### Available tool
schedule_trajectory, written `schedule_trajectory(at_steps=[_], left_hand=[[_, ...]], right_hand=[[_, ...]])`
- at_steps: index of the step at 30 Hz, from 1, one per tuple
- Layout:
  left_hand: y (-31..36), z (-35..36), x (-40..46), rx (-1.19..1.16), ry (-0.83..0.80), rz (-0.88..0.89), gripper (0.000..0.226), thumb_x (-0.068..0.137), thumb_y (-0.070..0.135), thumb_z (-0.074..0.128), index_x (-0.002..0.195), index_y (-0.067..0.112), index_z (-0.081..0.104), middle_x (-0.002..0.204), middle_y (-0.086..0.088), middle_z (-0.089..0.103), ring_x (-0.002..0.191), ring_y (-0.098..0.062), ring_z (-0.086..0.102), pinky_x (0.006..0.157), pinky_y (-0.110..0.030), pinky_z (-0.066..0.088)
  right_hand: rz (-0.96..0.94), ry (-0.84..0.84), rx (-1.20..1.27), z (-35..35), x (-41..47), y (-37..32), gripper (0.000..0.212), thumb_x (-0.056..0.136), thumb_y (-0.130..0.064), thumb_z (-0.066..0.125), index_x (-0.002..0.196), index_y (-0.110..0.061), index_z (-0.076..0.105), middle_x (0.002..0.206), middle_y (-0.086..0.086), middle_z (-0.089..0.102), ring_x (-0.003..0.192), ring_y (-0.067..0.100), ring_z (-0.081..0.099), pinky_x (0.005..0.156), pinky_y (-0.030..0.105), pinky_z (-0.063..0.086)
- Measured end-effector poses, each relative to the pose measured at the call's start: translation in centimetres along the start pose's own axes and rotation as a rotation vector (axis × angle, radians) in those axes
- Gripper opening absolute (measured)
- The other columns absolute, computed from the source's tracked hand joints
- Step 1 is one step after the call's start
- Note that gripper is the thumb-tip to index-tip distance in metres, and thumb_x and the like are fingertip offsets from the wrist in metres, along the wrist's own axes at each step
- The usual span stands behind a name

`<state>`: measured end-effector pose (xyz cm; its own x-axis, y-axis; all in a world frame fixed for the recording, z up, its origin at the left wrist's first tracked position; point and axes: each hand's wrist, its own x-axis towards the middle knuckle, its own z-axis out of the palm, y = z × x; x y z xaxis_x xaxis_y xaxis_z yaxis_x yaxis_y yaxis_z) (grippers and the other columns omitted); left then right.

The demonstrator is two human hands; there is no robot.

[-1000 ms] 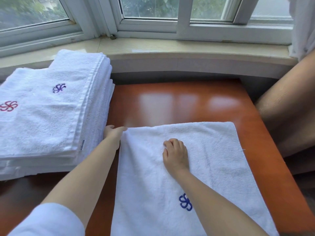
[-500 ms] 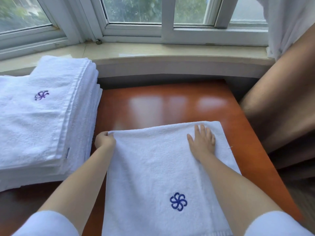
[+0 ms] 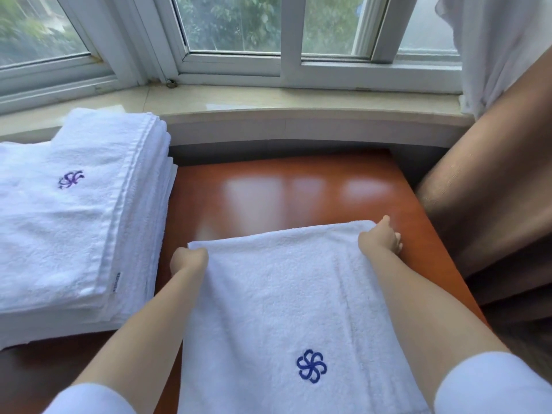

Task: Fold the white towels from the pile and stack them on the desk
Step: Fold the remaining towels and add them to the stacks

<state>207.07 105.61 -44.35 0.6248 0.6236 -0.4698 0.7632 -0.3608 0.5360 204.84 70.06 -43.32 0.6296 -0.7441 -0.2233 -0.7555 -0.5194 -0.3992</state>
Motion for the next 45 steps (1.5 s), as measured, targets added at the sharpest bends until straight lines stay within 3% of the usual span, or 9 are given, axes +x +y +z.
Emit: schedule_trajectory(at_steps=[9, 12, 15, 18, 23, 30, 35, 39, 45], left_hand=[[1.2, -2.7, -2.2, 0.017, -0.042, 0.088, 0.031, 0.095, 0.027, 0.046, 0.099, 0.003, 0.065, 0.099, -0.018, 0.065, 0.098, -0.039, 0.061, 0.082, -0.038, 0.05], [4.2, -4.3, -3.1, -0.17, 0.014, 0.266, 0.033, 0.096, 0.03, 0.046, 0.073, 0.009, 0.058, 0.074, -0.015, 0.057, 0.086, -0.039, 0.063, 0.07, -0.034, 0.045], [8.2, -7.0, -5.1, -0.42, 0.084, 0.417, 0.031, 0.093, 0.028, 0.048, 0.065, 0.015, 0.049, 0.062, -0.003, 0.048, 0.068, -0.027, 0.051, 0.065, -0.031, 0.038], [10.7, -10.2, -6.6, -0.61, 0.162, 0.525, 0.023, 0.093, 0.029, 0.05, 0.074, 0.017, 0.052, 0.08, -0.013, 0.062, 0.08, -0.033, 0.059, 0.077, -0.039, 0.052], [9.9, -13.6, -8.5, -0.769, 0.274, 0.505, 0.023, 0.096, 0.021, 0.05, 0.107, 0.006, 0.063, 0.11, -0.016, 0.066, 0.103, -0.032, 0.062, 0.094, -0.043, 0.049], [1.2, -13.7, -13.1, -0.69, 0.27, 0.477, 0.028, 0.092, 0.013, 0.045, 0.107, -0.005, 0.062, 0.113, -0.023, 0.063, 0.108, -0.035, 0.056, 0.089, -0.034, 0.04], [-8.7, -12.4, -14.8, -0.416, 0.181, 0.422, 0.039, 0.086, 0.026, 0.04, 0.101, 0.002, 0.067, 0.105, -0.024, 0.064, 0.089, -0.032, 0.054, 0.077, -0.034, 0.039], [-15.3, -11.2, -14.5, -0.261, 0.085, 0.338, 0.042, 0.084, 0.033, 0.038, 0.103, 0.007, 0.066, 0.105, -0.019, 0.065, 0.095, -0.035, 0.059, 0.082, -0.036, 0.045], [-16.0, -11.1, -13.1, -0.217, -0.038, 0.427, 0.028, 0.09, 0.029, 0.043, 0.095, 0.011, 0.063, 0.096, -0.012, 0.064, 0.088, -0.033, 0.058, 0.081, -0.039, 0.049]], right_hand=[[-0.019, 0.065, 0.176, -2.7, -3.3, -2.2, 0.029, 0.091, -0.01, 0.042, 0.11, -0.021, 0.061, 0.117, 0.009, 0.052, 0.105, 0.026, 0.039, 0.089, 0.03, 0.033], [-0.169, 0.065, 0.216, -6.0, -3.8, -4.4, 0.027, 0.094, -0.017, 0.045, 0.117, -0.014, 0.058, 0.12, 0.015, 0.055, 0.109, 0.032, 0.05, 0.089, 0.035, 0.039], [-0.232, 0.304, 0.324, -10.3, -4.8, -7.5, 0.025, 0.093, -0.012, 0.045, 0.111, -0.015, 0.061, 0.112, 0.017, 0.054, 0.101, 0.037, 0.05, 0.086, 0.036, 0.039], [-0.278, 0.488, 0.441, -14.5, -6.0, -9.7, 0.023, 0.09, -0.007, 0.047, 0.106, -0.015, 0.062, 0.107, 0.018, 0.055, 0.1, 0.037, 0.049, 0.089, 0.038, 0.037], [-0.333, 0.625, 0.455, -17.8, -8.2, -9.0, 0.02, 0.093, -0.012, 0.05, 0.109, -0.013, 0.062, 0.106, 0.02, 0.057, 0.103, 0.037, 0.05, 0.091, 0.041, 0.034], [-0.341, 0.676, 0.388, -14.4, -13.4, -1.4, 0.031, 0.091, -0.003, 0.041, 0.112, -0.011, 0.062, 0.109, 0.013, 0.065, 0.111, 0.032, 0.047, 0.087, 0.04, 0.028], [-0.137, 0.647, 0.337, -10.1, -18.9, 5.2, 0.027, 0.09, -0.007, 0.042, 0.106, -0.006, 0.064, 0.113, 0.019, 0.063, 0.114, 0.034, 0.046, 0.093, 0.042, 0.026], [-0.042, 0.575, 0.236, -7.7, -21.6, 9.5, 0.029, 0.089, -0.008, 0.04, 0.099, -0.001, 0.066, 0.113, 0.019, 0.06, 0.115, 0.033, 0.042, 0.094, 0.041, 0.025], [-0.01, 0.463, 0.111, -6.8, -21.6, 10.6, 0.026, 0.093, -0.007, 0.041, 0.104, -0.007, 0.065, 0.119, 0.015, 0.059, 0.12, 0.031, 0.04, 0.103, 0.039, 0.024]])
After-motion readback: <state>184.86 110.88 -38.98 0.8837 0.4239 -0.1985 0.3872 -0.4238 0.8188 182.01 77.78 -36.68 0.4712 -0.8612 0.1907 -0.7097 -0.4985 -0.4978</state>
